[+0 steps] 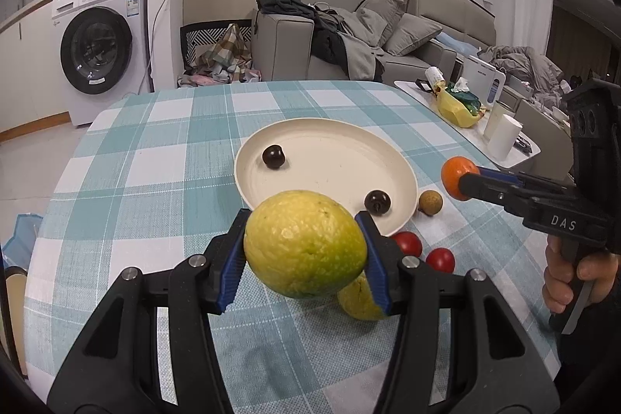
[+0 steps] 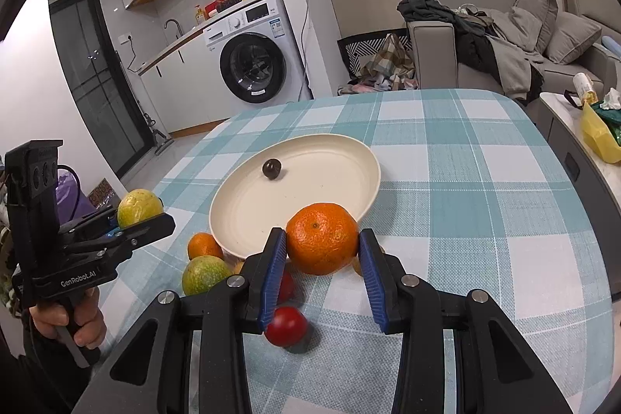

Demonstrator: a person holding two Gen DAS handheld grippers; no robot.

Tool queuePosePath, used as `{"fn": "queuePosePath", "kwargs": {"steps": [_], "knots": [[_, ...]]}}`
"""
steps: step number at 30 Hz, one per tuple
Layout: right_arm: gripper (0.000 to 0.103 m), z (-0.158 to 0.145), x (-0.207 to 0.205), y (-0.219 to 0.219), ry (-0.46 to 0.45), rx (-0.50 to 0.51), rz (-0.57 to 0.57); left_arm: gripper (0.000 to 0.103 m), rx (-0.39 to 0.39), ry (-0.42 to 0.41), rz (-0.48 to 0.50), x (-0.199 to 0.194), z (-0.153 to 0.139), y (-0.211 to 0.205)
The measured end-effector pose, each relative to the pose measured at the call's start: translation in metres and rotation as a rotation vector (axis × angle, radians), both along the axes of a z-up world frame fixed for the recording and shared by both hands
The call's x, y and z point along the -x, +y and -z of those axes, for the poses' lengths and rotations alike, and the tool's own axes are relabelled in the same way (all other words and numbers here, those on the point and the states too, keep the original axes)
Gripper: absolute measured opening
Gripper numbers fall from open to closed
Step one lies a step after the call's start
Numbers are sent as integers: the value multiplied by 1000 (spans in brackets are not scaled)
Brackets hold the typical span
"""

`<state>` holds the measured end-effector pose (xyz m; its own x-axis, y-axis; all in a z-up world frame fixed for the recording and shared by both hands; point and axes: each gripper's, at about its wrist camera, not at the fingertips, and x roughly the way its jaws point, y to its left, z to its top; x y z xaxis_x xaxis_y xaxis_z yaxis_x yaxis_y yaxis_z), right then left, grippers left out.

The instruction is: Organize fruits

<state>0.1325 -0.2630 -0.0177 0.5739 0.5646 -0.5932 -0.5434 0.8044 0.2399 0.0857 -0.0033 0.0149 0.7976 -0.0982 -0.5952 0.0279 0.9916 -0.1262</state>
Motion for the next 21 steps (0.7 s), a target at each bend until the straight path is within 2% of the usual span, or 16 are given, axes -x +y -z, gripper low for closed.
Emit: {"fn": "queuePosePath", "kwargs": {"steps": [9,14,21], "knots": [[39,-5,-8,2,-9,-17,31,50,-14,-16,-1,-18,-2,-3],[39,-8,-14,6,-13,-20,39,46,-21,-39,9,-26,-6,-6],[39,-4,-17,12,-3,-10,35,44,-9,16,7,-37,11,0]]}}
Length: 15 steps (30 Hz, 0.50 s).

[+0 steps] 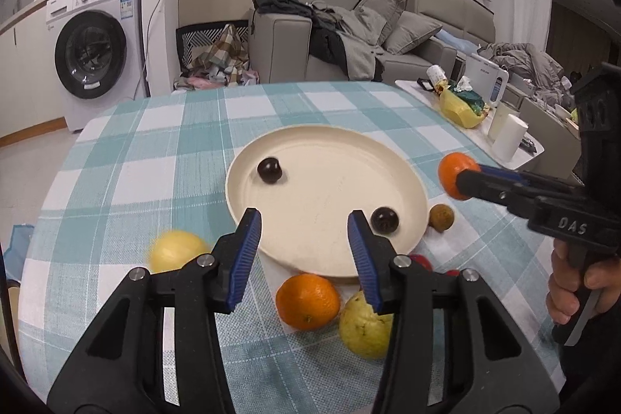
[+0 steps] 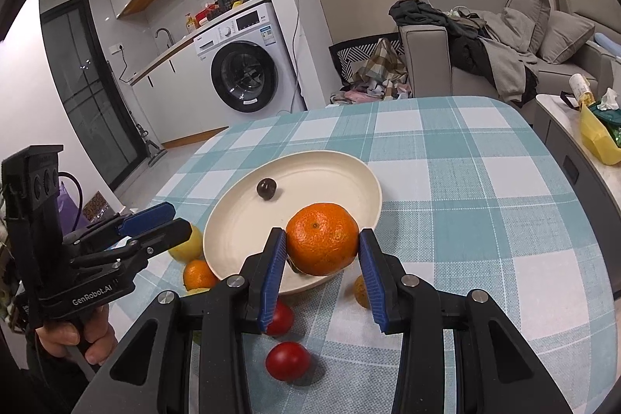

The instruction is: Organize fruits

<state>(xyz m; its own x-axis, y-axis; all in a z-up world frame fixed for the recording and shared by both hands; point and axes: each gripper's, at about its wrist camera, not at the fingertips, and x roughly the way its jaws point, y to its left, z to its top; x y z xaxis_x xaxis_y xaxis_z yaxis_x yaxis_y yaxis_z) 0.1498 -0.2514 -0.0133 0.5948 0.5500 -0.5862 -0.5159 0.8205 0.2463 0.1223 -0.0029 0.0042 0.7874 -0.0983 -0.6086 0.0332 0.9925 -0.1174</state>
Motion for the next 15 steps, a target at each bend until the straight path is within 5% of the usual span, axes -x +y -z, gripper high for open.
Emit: {"fn": "queuePosePath", "kwargs": {"steps": [15], "knots": [[39,4,-2,3,9,2,-10,44,0,42,16,5,19,-3]]}}
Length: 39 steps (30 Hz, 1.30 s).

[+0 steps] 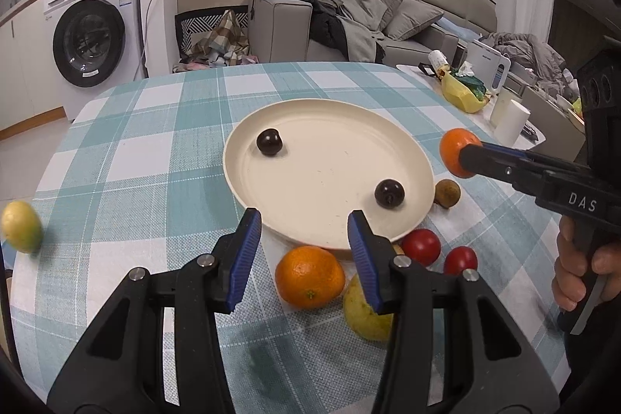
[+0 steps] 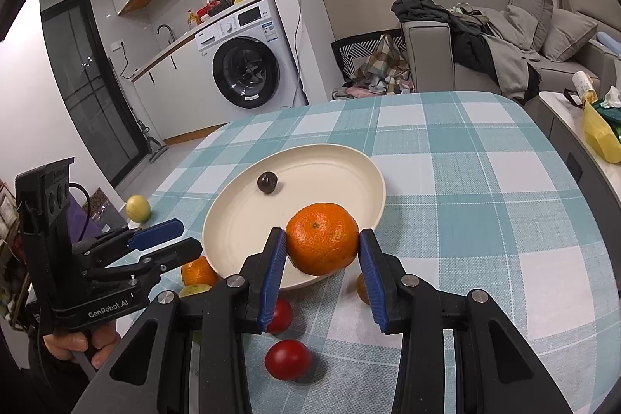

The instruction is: Organize fruits

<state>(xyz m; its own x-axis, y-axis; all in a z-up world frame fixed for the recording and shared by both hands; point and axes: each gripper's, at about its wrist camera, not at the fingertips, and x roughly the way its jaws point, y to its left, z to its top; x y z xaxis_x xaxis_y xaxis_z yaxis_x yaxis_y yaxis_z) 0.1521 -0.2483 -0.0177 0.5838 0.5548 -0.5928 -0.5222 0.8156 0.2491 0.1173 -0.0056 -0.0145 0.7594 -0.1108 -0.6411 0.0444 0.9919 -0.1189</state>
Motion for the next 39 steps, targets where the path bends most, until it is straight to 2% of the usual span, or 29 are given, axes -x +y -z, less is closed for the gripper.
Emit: {"fn": "queuePosePath", "kwargs": {"steps": [8,10,11,17,22,26,29,30,39], "knots": [[39,-1,3,-1,-10,-3,0,45,-3,19,68,14,0,-14],[39,-1,5,-4,-12,-10,0,59,-3,17,78,19,-2,-18],[39,-1,6,-4,-13,-14,0,62,-1,19,87,22,-2,-20],[39,-4,9,-10,-15,-31,3,65,-25,48,139,32,3,-34],[39,-5,11,-10,-17,-31,-1,65,-64,106,169,30,15,-46],[39,-5,12,-8,-16,-27,-5,63,-74,106,197,32,18,-53],[39,-4,13,-6,-17,-21,-11,47,-84,118,202,30,21,-56],[39,-4,13,-5,-17,-20,-12,46,-83,125,208,30,22,-56],[39,0,14,2,-18,-4,-31,46,-42,118,204,29,18,-53]]}}
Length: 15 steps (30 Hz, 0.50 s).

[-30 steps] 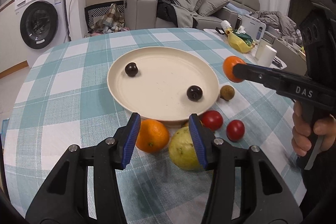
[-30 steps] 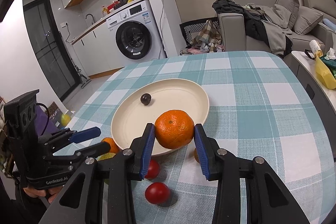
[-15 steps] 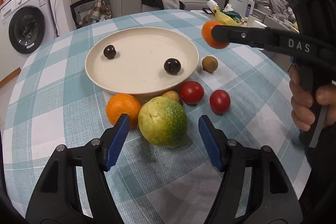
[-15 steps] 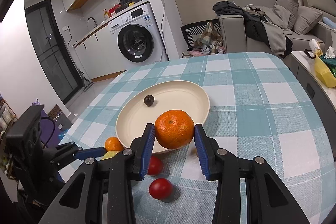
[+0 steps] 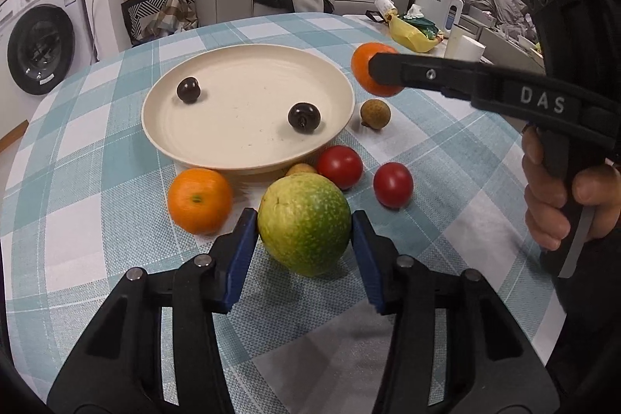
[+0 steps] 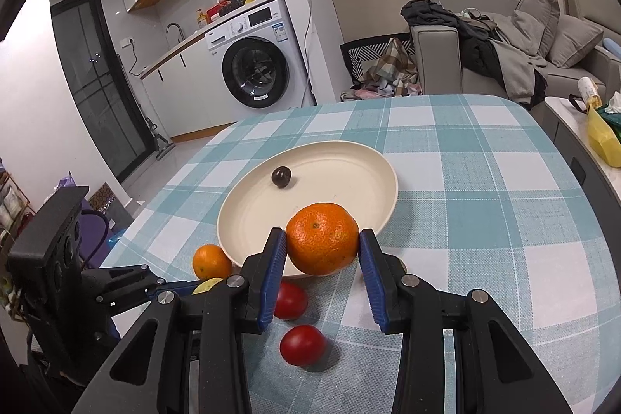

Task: Organize fruits
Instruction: 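Grasp the green-skinned pomelo with the left gripper while the right gripper holds the tangerine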

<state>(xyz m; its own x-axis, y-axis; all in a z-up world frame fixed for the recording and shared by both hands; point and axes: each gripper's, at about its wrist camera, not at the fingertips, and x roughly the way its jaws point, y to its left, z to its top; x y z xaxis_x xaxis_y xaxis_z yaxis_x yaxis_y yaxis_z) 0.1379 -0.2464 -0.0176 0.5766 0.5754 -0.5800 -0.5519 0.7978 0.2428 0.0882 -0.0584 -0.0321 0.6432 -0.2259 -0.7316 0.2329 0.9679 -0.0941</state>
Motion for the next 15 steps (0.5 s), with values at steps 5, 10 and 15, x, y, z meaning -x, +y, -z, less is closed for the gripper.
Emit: {"fn": "queuePosePath", "kwargs": {"steps": [5,10,15], "knots": [[39,1,1,4,-7,22,-2,46,32,-51,4,4,-17,3],[39,1,7,11,-20,36,-17,46,58,-83,-25,5,-29,15],[39,2,11,18,-17,49,-36,46,81,-107,-75,2,-40,30]]}}
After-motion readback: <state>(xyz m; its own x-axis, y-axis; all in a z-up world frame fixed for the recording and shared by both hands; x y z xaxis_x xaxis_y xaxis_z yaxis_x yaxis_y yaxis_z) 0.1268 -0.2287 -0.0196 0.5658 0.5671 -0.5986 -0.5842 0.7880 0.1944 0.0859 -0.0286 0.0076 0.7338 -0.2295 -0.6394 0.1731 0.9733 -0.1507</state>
